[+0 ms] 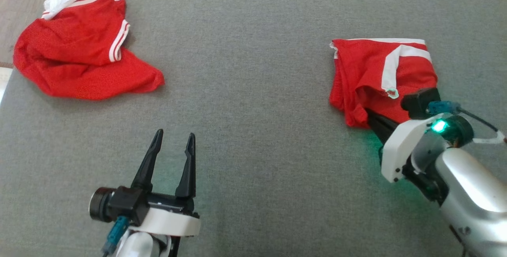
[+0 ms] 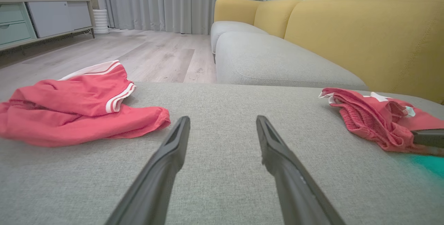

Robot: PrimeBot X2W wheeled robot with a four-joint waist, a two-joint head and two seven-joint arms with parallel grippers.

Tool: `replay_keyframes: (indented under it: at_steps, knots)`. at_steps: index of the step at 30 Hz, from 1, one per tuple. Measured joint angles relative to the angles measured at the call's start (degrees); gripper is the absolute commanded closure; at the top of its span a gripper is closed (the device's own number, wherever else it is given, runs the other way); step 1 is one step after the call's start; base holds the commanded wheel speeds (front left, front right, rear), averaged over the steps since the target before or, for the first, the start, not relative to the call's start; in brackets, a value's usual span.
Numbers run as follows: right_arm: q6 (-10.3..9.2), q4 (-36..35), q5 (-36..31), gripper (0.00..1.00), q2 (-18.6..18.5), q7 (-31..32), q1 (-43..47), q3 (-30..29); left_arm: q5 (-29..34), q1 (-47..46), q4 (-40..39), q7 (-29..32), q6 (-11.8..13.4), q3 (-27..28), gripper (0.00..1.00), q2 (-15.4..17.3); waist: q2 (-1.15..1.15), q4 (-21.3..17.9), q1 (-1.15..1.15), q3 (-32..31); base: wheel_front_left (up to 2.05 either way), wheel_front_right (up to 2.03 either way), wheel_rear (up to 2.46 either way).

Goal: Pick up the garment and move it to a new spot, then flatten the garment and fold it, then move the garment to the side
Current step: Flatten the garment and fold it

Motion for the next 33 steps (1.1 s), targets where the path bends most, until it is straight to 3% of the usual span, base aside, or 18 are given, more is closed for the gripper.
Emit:
replay_keyframes:
  at_steps: [9,15,21,27,33]
  knots:
    - [0.00,1.1,-0.6,1.00,4.4,-4.2,1.2,4.1,0.0,1.2,0.2,0.0,0.3,0.0,0.00,0.0,0.00,-1.5,0.00,-1.4,0.00,0.00,0.00]
    - [0.00,2.0,-0.3,1.00,5.2,-7.8,2.6,4.8,0.0,2.4,0.3,0.0,0.4,0.2,0.00,0.0,0.00,-2.4,0.00,-3.2,0.00,0.00,0.00]
    - [0.00,-0.6,0.1,1.00,4.9,-12.8,5.8,-1.4,0.0,5.0,0.3,0.0,0.5,1.9,0.00,0.0,0.00,-3.5,0.00,-6.2,0.00,0.00,0.00]
    - [0.00,-3.3,-0.7,1.00,4.3,-16.8,14.0,-12.6,0.2,8.1,0.2,0.0,0.4,3.0,0.00,0.1,0.00,-4.8,-0.01,-9.1,0.00,0.00,0.00]
    - [0.00,-4.4,-5.3,1.00,4.6,-19.8,18.5,-21.0,0.6,9.2,0.0,0.0,0.4,4.3,0.00,0.1,0.00,-6.0,-0.01,-10.3,0.00,0.00,0.00]
